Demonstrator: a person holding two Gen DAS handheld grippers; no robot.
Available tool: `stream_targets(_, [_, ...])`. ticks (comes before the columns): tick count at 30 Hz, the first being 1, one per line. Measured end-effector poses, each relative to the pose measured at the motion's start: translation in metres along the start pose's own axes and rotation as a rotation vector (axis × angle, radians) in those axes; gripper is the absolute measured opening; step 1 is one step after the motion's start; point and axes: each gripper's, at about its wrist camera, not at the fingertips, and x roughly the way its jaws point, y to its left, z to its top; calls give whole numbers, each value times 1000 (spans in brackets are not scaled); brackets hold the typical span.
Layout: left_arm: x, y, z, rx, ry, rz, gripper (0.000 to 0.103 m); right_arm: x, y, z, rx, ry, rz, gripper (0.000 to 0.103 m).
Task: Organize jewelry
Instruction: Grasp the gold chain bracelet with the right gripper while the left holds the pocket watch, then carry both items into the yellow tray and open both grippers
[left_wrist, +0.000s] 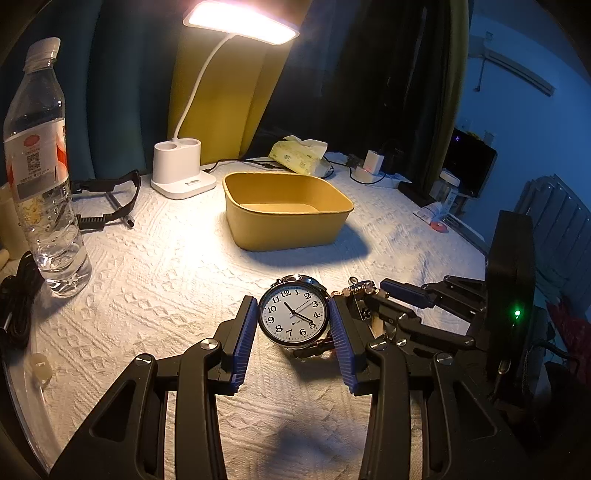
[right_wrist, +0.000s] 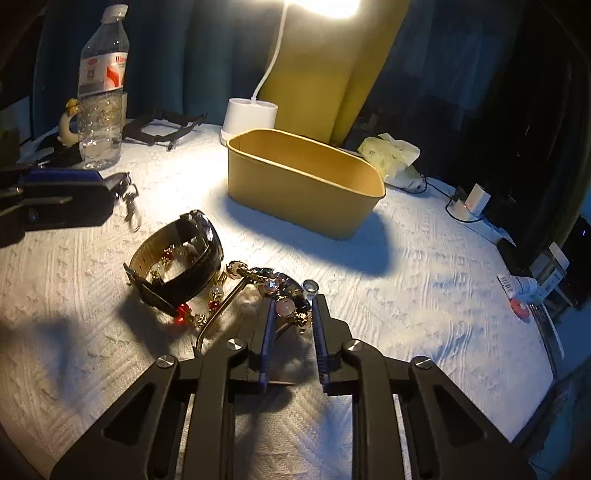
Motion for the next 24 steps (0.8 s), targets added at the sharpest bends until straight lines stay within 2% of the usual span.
stream_targets(4, [1,0,0,1,2,-4,42,-4,1,2,5,-25,9,17])
stream_targets(7, [1,-1,-1,-1,2,-5,42,-12,-2,6,16,-64,6,10])
stream_targets(16, [-1,-2,4,1,0,1,42,-23,-15,21,66,-126,70,10])
stream_targets(24, [5,-2,32,27,-22,41,42,-20,-44,57,87,-205,102,10])
